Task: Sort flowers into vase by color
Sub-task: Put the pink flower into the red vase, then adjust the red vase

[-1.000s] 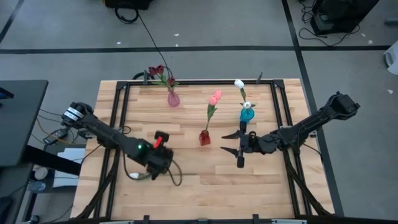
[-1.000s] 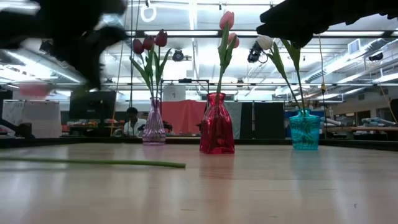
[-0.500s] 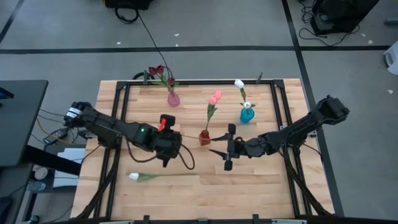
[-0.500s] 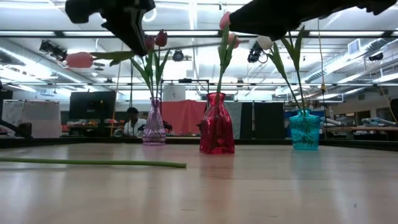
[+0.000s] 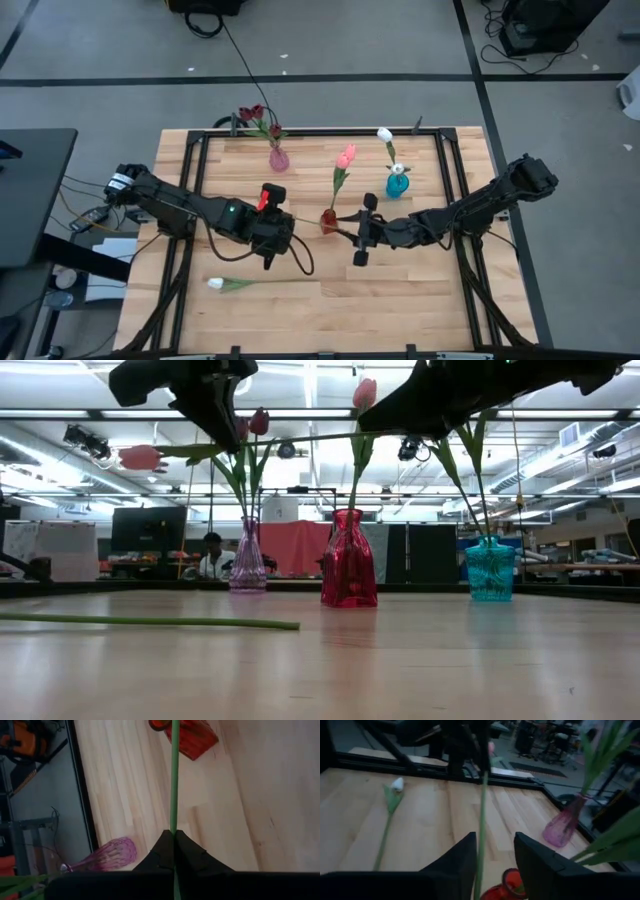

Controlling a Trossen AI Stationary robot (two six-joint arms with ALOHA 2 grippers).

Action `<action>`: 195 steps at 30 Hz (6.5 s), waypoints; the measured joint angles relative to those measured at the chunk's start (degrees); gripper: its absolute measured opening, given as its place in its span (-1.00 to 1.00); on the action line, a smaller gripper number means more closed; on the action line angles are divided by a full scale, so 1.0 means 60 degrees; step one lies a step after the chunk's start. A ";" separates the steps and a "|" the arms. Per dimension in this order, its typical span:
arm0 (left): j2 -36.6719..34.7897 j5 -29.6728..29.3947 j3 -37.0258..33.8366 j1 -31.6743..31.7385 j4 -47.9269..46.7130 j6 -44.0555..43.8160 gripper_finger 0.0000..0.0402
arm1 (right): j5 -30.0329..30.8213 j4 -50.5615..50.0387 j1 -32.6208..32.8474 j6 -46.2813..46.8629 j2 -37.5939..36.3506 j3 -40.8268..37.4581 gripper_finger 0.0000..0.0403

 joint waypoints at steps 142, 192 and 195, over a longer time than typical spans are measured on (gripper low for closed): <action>0.0289 0.4936 -0.4462 0.3049 1.2629 -0.0901 -0.32 | 0.1535 -0.1217 0.0933 0.0906 -0.2211 -0.1093 0.07; -0.0976 0.5511 -0.6433 0.2603 0.8427 0.1781 -0.24 | 0.1209 -0.1152 0.0882 0.1165 -0.2204 -0.1089 0.07; -0.0976 0.5538 -0.7276 0.2864 0.9632 0.1348 -0.30 | 0.1209 -0.1148 0.0882 0.1182 -0.2204 -0.1089 0.07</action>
